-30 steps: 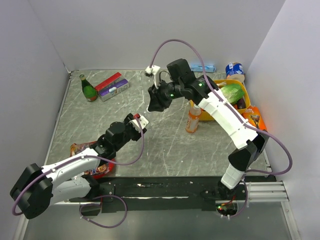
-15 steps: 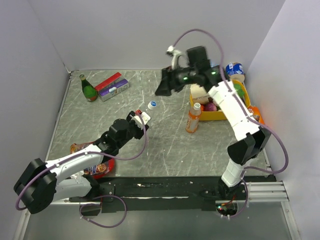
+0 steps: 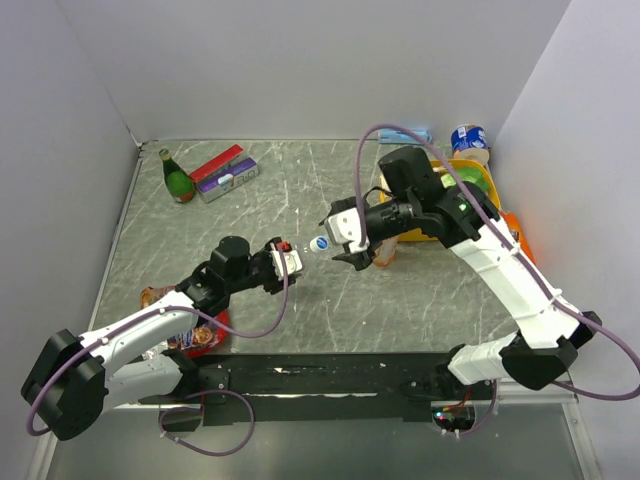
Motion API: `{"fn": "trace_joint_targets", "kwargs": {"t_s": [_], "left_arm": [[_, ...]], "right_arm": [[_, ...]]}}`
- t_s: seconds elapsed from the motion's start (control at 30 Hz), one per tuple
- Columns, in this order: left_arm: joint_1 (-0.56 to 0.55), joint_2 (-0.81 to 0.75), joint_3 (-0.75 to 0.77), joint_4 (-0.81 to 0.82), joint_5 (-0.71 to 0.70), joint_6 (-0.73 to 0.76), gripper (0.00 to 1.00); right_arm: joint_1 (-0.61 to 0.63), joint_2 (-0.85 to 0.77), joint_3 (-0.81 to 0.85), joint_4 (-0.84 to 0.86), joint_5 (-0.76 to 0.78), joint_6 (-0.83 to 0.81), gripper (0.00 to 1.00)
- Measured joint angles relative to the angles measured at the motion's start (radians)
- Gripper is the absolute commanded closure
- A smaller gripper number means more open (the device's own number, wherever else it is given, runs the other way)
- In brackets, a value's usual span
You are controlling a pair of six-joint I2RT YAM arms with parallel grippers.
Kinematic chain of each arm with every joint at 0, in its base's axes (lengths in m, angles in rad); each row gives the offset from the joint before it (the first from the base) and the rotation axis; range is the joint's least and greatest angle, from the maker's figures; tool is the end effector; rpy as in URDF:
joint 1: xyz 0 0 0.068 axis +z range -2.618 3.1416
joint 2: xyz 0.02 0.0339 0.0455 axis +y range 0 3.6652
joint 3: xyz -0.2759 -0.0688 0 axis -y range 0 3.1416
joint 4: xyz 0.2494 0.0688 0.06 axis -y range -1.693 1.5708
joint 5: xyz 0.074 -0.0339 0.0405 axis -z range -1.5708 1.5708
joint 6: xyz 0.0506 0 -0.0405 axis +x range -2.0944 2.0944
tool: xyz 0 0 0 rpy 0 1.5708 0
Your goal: Screw on the bottle caps
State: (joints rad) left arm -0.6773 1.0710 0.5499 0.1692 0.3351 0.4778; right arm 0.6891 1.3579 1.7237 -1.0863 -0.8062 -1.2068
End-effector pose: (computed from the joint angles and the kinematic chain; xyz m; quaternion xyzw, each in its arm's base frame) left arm 0.1830 -0.1686 0.2416 0.5214 0.6252 -0.1923 0.5480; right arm 0.1737 0.1904 0.4565 -0.7750 0.3574 0.2483 0.4582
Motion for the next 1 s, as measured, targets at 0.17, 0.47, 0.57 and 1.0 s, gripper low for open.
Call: {"fn": "trace_joint_targets", "kwargs": {"t_s": [0.17, 0.47, 0.57, 1.0], "left_arm": [[0.000, 0.000, 0.000, -0.004, 0.028, 0.012, 0.99], [0.000, -0.001, 0.000, -0.003, 0.043, 0.019, 0.99], [0.000, -0.001, 0.000, -0.002, 0.045, 0.019, 0.99], [0.000, -0.003, 0.000, 0.019, 0.036, 0.008, 0.99]], "right_arm": [[0.037, 0.022, -0.027, -0.011, 0.050, -0.135, 0.33], [0.067, 0.063, -0.039, -0.033, 0.094, -0.193, 0.47], [0.069, 0.080, -0.039, -0.040, 0.104, -0.193, 0.49], [0.072, 0.140, 0.022, -0.044, 0.129, -0.072, 0.94]]}}
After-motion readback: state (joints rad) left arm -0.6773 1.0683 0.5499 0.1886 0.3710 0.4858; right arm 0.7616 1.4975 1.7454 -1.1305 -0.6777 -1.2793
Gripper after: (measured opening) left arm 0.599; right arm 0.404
